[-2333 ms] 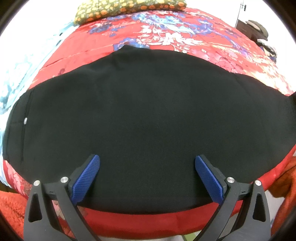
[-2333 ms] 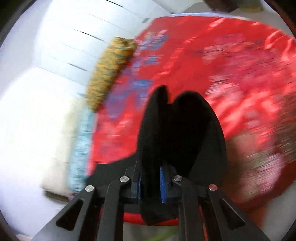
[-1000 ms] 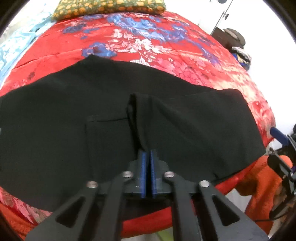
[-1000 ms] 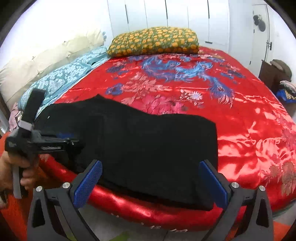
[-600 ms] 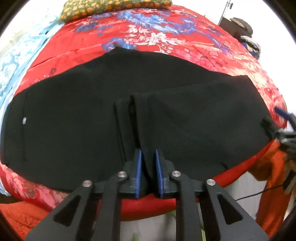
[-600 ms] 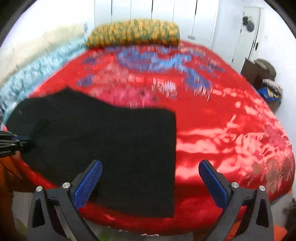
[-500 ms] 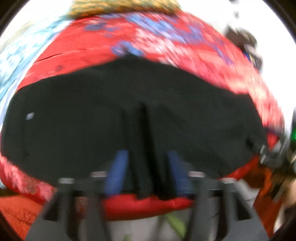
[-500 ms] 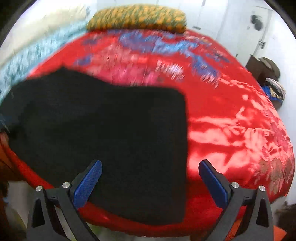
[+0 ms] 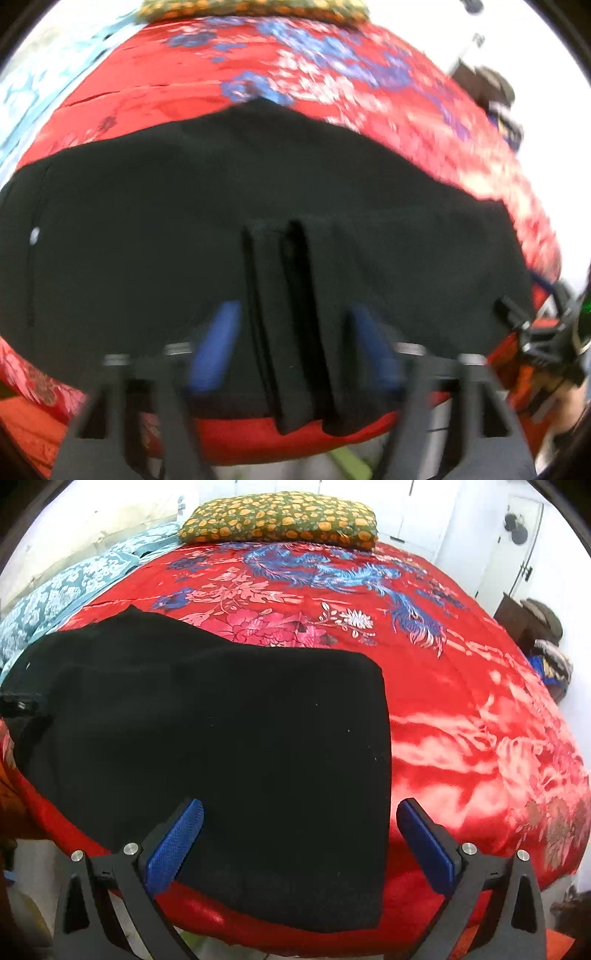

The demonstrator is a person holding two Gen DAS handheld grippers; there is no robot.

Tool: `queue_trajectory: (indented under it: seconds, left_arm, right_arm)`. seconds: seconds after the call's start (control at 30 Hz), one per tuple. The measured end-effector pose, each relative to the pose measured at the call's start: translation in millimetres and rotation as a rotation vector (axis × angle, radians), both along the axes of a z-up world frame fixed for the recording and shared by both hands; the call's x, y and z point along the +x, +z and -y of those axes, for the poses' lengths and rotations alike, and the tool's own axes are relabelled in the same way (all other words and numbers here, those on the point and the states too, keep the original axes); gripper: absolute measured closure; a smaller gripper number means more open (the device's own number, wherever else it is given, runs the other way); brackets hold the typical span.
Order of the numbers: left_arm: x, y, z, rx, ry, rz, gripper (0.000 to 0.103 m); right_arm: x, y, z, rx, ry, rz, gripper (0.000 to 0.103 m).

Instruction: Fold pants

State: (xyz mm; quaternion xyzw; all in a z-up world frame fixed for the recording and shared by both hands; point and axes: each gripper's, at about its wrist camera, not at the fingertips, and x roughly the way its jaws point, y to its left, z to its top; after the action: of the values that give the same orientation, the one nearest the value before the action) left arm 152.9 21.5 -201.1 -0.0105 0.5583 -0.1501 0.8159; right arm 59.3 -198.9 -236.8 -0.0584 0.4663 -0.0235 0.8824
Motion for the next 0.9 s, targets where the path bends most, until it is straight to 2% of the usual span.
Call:
queue_trajectory:
  seconds: [0.03, 0.1, 0.23, 0.3, 0.37, 0.43, 0.47, 0.53, 0.6, 0.77, 0.9]
  left_arm:
    - [-1, -1, 3, 0.038, -0.006, 0.013, 0.075]
    - [-2, 5, 6, 0.052, -0.015, 0.053, 0.095]
    - [9, 34, 10, 0.009, 0.014, 0.158, 0.097]
    - [15, 35, 3, 0.013, 0.03, 0.174, 0.096]
    - [26, 17, -6, 0.032, 0.043, 0.111, 0.089]
    - [29, 3, -16, 0.018, 0.09, 0.052, 0.069]
    - [29, 4, -20, 0.004, 0.122, 0.05, 0.064]
    - [27, 11, -23, -0.001, 0.15, 0.077, 0.035]
    - [20, 24, -27, 0.018, 0.173, 0.138, 0.023]
    - [4, 50, -33, 0.05, 0.257, 0.275, 0.016]
    - [-8, 65, -15, 0.042, 0.196, 0.367, 0.016]
  right_arm:
    - [-1, 1, -1, -0.006, 0.004, 0.003, 0.0]
    - [-2, 2, 0, -0.007, 0.006, 0.01, 0.0]
    - [-4, 12, 5, -0.016, -0.026, 0.052, 0.0]
    - [-5, 20, 8, -0.03, -0.043, 0.094, 0.0]
    - [-5, 25, 10, -0.031, -0.055, 0.115, 0.0]
    - [-5, 26, 11, -0.033, -0.061, 0.111, 0.0]
    - [-4, 27, 11, -0.035, -0.064, 0.11, 0.0]
    - [-4, 30, 10, -0.032, -0.069, 0.125, 0.0]
    - [-4, 37, 7, -0.026, -0.064, 0.159, 0.0]
    - [-5, 47, -7, -0.056, -0.026, 0.221, 0.0]
    - [-1, 45, -17, -0.079, -0.021, 0.201, 0.0]
